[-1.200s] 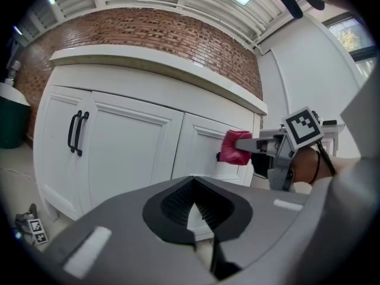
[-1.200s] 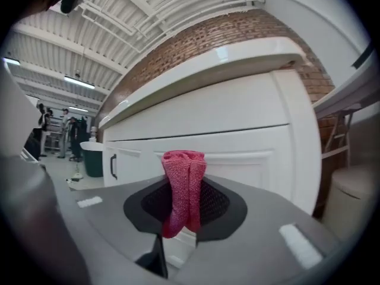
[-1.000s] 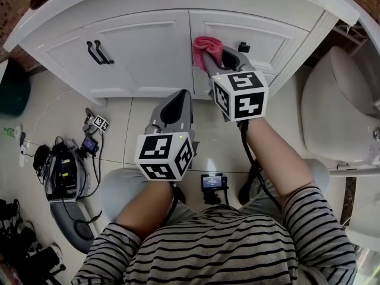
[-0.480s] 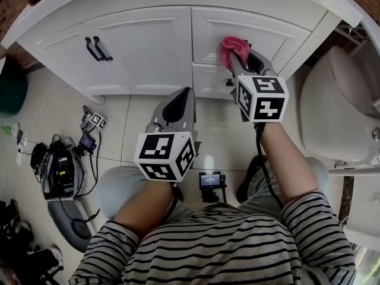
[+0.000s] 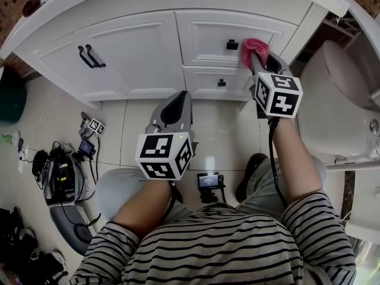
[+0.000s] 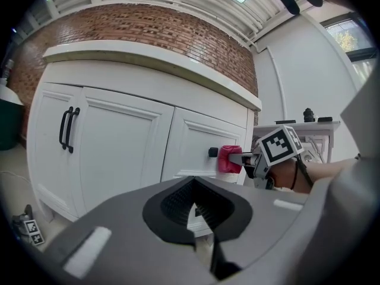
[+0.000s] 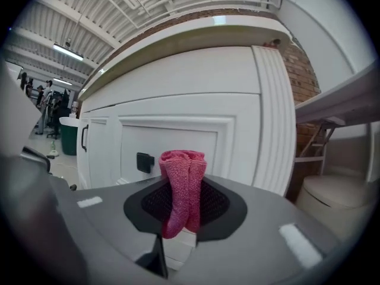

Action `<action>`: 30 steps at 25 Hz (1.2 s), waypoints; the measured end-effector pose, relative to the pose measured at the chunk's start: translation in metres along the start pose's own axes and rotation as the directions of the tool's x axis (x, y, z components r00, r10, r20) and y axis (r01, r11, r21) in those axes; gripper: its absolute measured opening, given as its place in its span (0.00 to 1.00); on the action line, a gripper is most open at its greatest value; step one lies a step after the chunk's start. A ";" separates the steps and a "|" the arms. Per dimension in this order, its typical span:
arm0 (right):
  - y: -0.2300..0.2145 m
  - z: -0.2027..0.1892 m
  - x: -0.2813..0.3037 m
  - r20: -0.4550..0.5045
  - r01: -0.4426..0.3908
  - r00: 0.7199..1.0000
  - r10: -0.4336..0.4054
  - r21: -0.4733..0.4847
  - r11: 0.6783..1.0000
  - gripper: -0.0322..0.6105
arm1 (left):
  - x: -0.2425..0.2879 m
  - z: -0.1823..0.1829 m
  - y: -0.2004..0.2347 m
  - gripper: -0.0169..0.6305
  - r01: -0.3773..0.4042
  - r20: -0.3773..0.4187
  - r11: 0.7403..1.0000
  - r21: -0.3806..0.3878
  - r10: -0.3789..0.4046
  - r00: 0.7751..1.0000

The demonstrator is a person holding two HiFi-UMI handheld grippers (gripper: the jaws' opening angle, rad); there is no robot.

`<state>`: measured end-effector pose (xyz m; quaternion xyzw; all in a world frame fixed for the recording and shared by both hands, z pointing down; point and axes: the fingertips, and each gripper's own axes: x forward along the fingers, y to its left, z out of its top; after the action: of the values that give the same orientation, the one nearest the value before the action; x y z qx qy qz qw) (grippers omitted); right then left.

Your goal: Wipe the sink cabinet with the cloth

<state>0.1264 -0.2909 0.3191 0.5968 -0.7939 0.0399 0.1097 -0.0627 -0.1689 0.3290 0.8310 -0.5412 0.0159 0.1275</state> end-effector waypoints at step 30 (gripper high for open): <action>0.035 -0.061 0.025 -0.045 -0.072 0.996 0.072 -0.007 0.997 0.20 | -0.007 0.007 0.013 0.03 -0.005 0.029 0.998 -0.058 0.007 1.000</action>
<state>0.0941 -0.2922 0.3860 0.5664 -0.8123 0.0535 0.1285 -0.0785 -0.1692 0.3236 0.8256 -0.5456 -0.0116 0.1434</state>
